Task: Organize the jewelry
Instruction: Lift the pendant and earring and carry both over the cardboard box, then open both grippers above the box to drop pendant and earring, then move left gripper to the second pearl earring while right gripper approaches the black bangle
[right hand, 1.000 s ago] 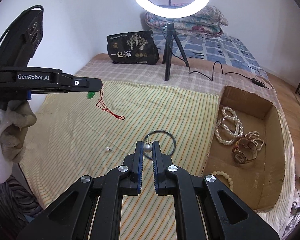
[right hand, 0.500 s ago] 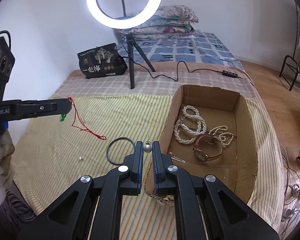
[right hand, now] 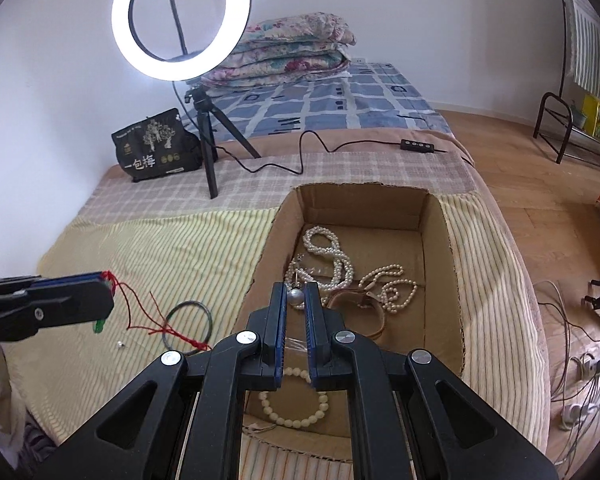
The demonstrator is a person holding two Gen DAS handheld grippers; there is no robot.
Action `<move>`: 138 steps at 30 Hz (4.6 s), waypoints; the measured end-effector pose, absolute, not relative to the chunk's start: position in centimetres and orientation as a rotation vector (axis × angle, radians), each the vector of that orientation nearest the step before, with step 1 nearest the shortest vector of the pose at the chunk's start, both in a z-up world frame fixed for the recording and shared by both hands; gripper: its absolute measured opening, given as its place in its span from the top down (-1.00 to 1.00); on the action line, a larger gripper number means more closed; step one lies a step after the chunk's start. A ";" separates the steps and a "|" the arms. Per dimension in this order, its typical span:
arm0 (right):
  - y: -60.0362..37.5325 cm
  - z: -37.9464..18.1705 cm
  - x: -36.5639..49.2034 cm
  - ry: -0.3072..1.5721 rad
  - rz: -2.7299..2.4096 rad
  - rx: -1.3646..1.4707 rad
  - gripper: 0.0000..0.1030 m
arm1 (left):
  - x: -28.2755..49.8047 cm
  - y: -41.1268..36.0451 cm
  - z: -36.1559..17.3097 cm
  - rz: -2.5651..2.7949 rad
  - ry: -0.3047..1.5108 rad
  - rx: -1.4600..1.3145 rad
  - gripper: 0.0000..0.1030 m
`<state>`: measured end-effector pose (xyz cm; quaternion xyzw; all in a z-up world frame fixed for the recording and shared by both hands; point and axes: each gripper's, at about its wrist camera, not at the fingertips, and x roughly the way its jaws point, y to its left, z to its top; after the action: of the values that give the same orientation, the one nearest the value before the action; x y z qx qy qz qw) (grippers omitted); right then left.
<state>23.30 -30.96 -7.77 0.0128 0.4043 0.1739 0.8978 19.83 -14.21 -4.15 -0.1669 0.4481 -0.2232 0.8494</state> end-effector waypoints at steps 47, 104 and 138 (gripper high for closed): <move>-34.6 -10.5 30.1 0.879 0.255 0.049 0.45 | 20.0 -22.7 -8.0 -0.471 0.954 -0.080 0.76; -23.5 -4.2 19.4 0.745 0.470 -0.101 -0.48 | 14.0 0.8 -6.2 -0.125 0.925 -0.172 -0.13; -14.5 -15.6 17.5 0.995 0.715 -0.515 0.45 | 15.7 -2.6 -17.1 -0.260 1.173 0.010 0.39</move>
<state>17.55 -14.47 -15.64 -0.2392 0.4617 0.3316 0.7872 15.72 -2.58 -17.09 0.0045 0.5517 -0.1223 0.8250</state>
